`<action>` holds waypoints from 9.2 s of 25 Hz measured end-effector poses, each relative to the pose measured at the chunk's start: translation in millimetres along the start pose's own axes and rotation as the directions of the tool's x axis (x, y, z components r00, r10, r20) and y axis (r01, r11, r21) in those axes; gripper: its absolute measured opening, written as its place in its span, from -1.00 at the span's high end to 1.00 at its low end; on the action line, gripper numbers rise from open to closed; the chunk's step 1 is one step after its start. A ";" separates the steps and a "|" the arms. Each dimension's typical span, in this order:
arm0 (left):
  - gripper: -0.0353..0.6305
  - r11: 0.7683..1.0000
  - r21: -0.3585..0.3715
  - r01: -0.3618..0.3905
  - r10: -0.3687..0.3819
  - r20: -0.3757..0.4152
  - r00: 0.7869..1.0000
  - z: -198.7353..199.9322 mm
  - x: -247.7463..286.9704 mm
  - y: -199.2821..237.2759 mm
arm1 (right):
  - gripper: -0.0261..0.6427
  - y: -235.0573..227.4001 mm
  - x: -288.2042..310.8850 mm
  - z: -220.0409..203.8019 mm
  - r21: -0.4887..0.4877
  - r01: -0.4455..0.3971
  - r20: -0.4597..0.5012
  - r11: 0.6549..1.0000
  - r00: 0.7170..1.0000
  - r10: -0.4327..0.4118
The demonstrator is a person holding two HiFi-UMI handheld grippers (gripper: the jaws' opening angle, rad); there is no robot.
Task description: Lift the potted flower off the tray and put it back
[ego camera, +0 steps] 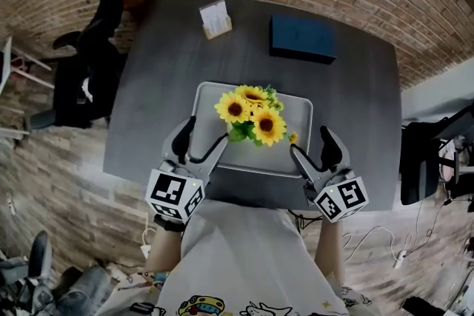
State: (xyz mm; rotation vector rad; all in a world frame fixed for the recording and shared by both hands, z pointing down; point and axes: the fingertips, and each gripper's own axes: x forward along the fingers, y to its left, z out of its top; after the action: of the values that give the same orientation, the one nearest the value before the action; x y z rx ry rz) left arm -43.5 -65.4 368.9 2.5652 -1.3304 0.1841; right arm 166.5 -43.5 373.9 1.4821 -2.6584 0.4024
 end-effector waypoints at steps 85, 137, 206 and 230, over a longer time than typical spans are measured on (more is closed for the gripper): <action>-0.38 0.877 0.037 0.479 -0.457 -0.244 0.855 -137.3 90.1 -16.8 | -0.44 26.3 112.1 -136.9 -0.044 -0.291 -0.207 0.956 0.939 0.276; -0.30 0.897 0.063 0.437 -0.419 -0.194 0.887 -27.9 28.9 -45.7 | -0.25 84.3 66.8 -19.8 -0.139 -0.397 -0.120 0.907 0.916 0.383; -0.29 0.886 0.054 0.461 -0.451 -0.137 0.882 2.6 -4.5 -71.8 | -0.24 107.8 29.6 16.4 -0.211 -0.353 -0.069 0.911 0.935 0.347; -0.29 0.895 0.047 0.444 -0.434 -0.145 0.889 -1.6 -3.4 -71.0 | -0.23 106.6 31.3 12.5 -0.210 -0.371 -0.089 0.904 0.929 0.360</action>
State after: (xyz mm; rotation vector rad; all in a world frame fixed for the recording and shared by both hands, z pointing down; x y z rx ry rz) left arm 12.6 -22.9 358.4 2.7847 -0.6789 0.3167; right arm 60.7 -19.2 347.2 0.8979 -2.8278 0.1458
